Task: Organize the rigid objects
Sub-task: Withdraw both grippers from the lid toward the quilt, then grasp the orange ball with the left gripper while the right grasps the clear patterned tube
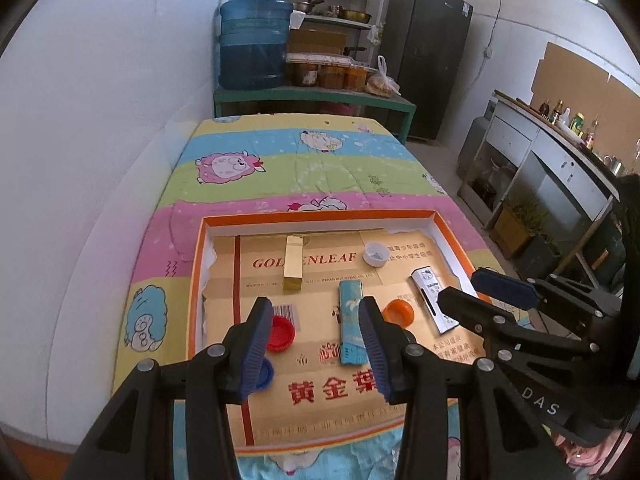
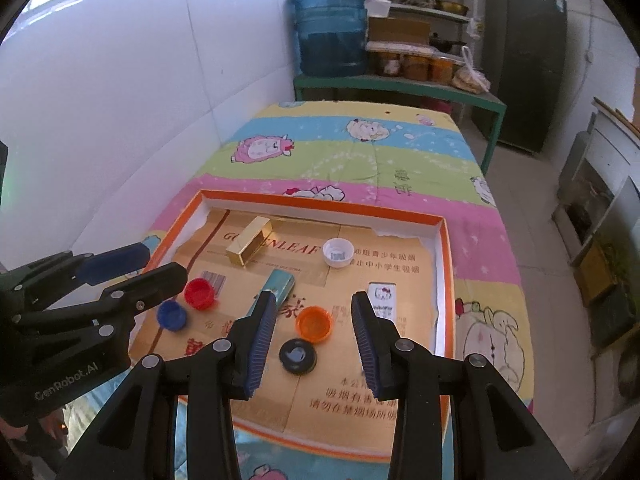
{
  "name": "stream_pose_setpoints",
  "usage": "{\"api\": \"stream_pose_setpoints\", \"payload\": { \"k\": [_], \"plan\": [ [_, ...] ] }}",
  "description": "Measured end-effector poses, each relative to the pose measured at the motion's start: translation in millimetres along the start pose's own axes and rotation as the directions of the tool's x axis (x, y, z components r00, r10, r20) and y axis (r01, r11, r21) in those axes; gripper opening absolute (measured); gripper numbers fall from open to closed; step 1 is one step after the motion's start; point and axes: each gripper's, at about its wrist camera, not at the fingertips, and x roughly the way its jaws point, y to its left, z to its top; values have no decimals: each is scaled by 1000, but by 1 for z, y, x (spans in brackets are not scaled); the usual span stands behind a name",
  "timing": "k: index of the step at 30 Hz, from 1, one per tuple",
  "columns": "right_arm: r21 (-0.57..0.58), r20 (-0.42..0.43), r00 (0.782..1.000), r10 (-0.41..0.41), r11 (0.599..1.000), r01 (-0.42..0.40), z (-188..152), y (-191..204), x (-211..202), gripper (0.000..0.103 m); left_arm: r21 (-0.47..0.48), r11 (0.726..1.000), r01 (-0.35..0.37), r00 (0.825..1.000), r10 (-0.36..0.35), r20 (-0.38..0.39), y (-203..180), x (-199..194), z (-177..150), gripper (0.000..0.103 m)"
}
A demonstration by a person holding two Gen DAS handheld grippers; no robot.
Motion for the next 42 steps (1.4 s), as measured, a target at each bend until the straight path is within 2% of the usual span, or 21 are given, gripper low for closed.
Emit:
{"api": "stream_pose_setpoints", "payload": {
  "k": [8, 19, 28, 37, 42],
  "plan": [
    [31, 56, 998, -37, 999, 35, -23, 9, -37, 40, -14, 1000, -3, 1000, 4, 28, 0, -24, -15, 45],
    [30, 112, 991, -70, 997, 67, -58, 21, -76, 40, 23, 999, -35, 994, 33, 102, -9, -66, -42, 45],
    [39, 129, 989, -77, 997, 73, -90, 32, -98, 40, 29, 1000, -3, 994, 0, 113, -14, -88, -72, 45],
    [76, 130, 984, -119, 991, 110, -121, 32, -108, 40, 57, 998, 17, 994, -23, 106, -26, -93, -116, 45],
    [102, 126, 983, -133, 987, 121, -129, 30, -111, 40, 104, 993, 53, 992, -64, 108, -39, -95, -146, 45]
  ]
}}
